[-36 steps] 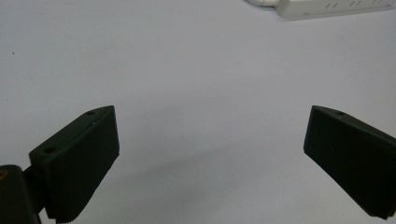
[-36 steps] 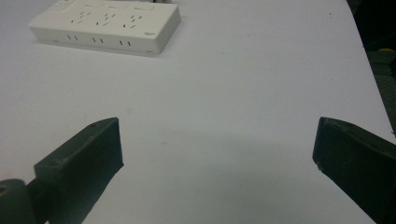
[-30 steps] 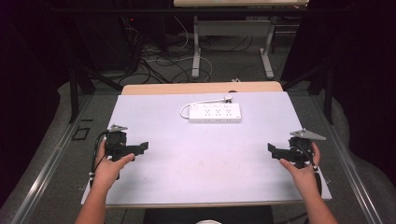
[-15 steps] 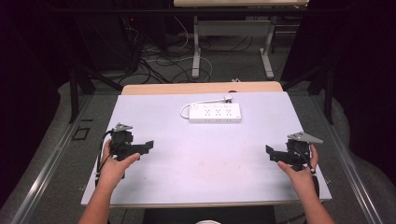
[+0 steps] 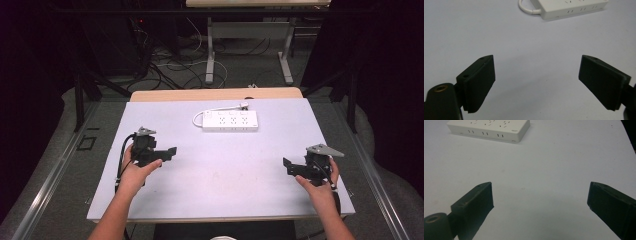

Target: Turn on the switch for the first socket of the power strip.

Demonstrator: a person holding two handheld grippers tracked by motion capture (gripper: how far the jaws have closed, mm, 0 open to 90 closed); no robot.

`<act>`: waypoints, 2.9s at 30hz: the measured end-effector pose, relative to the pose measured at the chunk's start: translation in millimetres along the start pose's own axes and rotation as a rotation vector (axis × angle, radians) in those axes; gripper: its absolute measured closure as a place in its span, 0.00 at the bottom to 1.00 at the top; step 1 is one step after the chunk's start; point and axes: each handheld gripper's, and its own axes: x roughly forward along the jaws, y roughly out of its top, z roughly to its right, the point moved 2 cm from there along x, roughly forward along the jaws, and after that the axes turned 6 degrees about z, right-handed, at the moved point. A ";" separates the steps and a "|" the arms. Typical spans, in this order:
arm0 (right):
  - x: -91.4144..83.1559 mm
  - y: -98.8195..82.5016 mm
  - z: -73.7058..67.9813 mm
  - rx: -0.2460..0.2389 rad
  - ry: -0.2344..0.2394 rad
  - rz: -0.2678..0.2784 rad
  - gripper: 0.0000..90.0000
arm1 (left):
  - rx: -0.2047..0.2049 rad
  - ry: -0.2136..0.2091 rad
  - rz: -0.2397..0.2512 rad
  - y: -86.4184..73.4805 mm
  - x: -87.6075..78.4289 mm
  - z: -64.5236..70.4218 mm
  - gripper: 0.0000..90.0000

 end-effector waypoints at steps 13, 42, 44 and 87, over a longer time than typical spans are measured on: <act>0.1 -1.9 -0.1 0.009 0.002 -0.005 0.08 | 0.022 -0.027 0.007 24.1 14.3 14.2 0.23; 2.5 -3.7 -2.2 0.040 0.027 -0.013 0.12 | 0.010 -0.106 -0.029 67.6 45.1 39.3 0.34; 3.9 -4.6 -2.4 0.041 0.029 -0.015 0.12 | 0.022 -0.102 -0.030 70.6 46.8 41.1 0.35; 8.6 -7.5 -4.5 0.056 0.046 -0.031 0.13 | 0.132 -0.120 -0.100 89.9 122.4 89.3 0.64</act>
